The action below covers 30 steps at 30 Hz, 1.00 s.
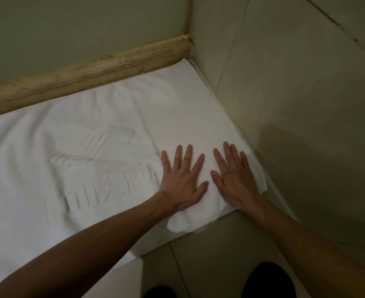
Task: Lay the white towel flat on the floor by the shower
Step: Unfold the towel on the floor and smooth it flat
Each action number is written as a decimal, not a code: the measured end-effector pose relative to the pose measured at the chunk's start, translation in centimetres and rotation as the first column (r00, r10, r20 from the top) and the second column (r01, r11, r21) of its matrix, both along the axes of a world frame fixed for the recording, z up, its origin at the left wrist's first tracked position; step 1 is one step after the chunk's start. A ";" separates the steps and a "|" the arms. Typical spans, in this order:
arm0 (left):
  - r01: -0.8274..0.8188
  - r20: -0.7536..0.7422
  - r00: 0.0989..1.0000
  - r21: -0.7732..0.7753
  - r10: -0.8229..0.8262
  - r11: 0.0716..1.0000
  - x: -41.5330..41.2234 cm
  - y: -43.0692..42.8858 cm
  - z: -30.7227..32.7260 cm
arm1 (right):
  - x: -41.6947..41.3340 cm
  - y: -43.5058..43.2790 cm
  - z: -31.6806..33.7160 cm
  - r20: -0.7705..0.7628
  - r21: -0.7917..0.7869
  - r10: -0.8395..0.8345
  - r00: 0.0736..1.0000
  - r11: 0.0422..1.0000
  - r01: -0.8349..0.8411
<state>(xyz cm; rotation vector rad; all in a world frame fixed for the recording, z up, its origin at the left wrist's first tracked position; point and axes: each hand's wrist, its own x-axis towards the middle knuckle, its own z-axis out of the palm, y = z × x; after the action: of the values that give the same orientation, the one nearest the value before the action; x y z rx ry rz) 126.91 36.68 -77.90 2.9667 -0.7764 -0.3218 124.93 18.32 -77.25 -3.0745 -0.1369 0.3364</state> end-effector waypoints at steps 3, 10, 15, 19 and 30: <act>0.015 -0.015 1.000 -0.049 -0.015 0.999 -0.1 0.1 0.4 | 0.0 0.0 0.2 -0.001 -0.003 -0.002 1.000 1.000 0.002; -0.097 -0.001 0.995 -0.018 0.097 0.995 -0.5 2.4 1.4 | -0.4 3.9 0.9 0.022 0.054 0.088 0.996 0.995 -0.089; -0.202 -0.034 0.978 0.040 0.204 0.979 -1.0 4.5 1.0 | -0.9 5.9 -0.1 0.004 0.023 0.112 0.994 0.993 -0.113; -0.226 -0.080 0.971 0.023 0.227 0.974 -1.2 4.5 0.8 | -1.0 5.1 -0.5 0.007 0.013 0.103 0.995 0.995 -0.103; -0.391 -0.073 0.918 0.008 0.390 0.920 -3.7 8.7 0.6 | -1.9 11.2 1.3 0.015 0.103 0.270 0.963 0.957 -0.270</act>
<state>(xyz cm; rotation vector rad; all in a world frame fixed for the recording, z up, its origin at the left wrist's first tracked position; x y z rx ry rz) 123.17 45.42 -77.34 2.9878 -0.1633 -0.3952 123.05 29.49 -75.95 -2.9524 -0.5605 0.3264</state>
